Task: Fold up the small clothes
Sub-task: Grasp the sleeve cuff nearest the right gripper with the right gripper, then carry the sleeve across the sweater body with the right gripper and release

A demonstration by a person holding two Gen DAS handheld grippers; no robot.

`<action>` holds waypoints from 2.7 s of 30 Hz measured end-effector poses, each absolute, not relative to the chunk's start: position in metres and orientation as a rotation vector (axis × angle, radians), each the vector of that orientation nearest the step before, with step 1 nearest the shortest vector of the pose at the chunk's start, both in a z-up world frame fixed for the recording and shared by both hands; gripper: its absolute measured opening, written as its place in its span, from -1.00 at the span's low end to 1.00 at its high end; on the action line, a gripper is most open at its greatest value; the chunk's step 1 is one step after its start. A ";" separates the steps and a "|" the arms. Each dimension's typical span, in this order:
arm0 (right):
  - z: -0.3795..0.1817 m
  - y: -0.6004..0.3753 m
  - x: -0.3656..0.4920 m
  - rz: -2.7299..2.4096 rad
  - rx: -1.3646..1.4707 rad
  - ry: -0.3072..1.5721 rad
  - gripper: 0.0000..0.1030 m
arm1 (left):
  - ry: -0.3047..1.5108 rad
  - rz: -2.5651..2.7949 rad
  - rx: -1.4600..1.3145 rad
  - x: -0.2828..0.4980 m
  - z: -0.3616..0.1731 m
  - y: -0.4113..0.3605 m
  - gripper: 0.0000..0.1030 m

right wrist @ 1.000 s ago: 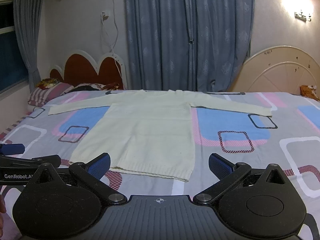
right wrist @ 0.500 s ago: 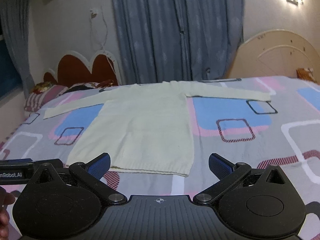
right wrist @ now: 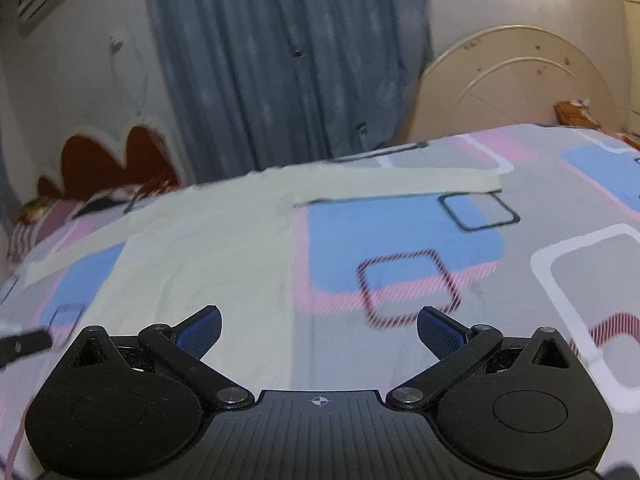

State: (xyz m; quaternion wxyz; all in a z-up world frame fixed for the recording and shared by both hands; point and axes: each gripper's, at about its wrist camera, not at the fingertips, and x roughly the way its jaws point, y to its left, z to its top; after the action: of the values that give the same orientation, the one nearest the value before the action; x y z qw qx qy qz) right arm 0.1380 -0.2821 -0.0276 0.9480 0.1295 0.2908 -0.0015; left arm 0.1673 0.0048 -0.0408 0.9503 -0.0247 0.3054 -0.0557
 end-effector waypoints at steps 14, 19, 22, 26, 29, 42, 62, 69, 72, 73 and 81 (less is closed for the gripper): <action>-0.088 -0.419 0.332 -0.297 0.392 0.459 0.43 | 0.485 0.077 0.039 0.337 -0.075 0.006 0.68; -0.124 -0.476 0.375 -0.384 0.518 0.499 -0.10 | 0.542 0.049 0.088 0.376 -0.098 0.001 0.53; -0.141 -0.505 0.382 -0.431 0.627 0.520 -0.10 | 0.568 0.042 0.097 0.390 -0.109 0.000 0.55; -0.146 -0.527 0.384 -0.411 0.683 0.494 -0.10 | 0.595 0.026 0.092 0.398 -0.120 0.004 0.57; -0.148 -0.534 0.389 -0.421 0.687 0.502 -0.38 | 0.615 0.020 0.090 0.404 -0.123 0.009 0.60; -0.115 -0.502 0.413 -0.429 0.398 0.579 -0.97 | 0.662 0.005 0.080 0.423 -0.122 0.067 0.83; -0.119 -0.097 0.449 0.351 0.046 0.567 -0.97 | 0.674 -0.098 -0.052 0.449 -0.112 0.076 0.32; -0.120 -0.122 0.447 0.308 0.110 0.513 -0.04 | 0.663 -0.186 -0.149 0.462 -0.113 0.060 0.30; -0.119 -0.154 0.439 0.248 0.199 0.507 -0.35 | 0.684 -0.276 -0.218 0.478 -0.119 0.036 -0.07; -0.120 -0.164 0.437 0.222 0.216 0.525 -0.56 | 0.697 -0.305 -0.252 0.485 -0.122 0.029 -0.12; -0.127 -0.240 0.419 0.108 0.323 0.625 -0.78 | 0.790 -0.351 -0.332 0.535 -0.143 -0.013 -0.89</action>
State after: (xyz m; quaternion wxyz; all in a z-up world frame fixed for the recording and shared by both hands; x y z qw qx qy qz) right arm 0.4188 -0.2398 -0.1273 0.9374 0.1582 0.3058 0.0528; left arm 0.5347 -0.0130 -0.1429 0.8946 -0.1601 0.3812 -0.1695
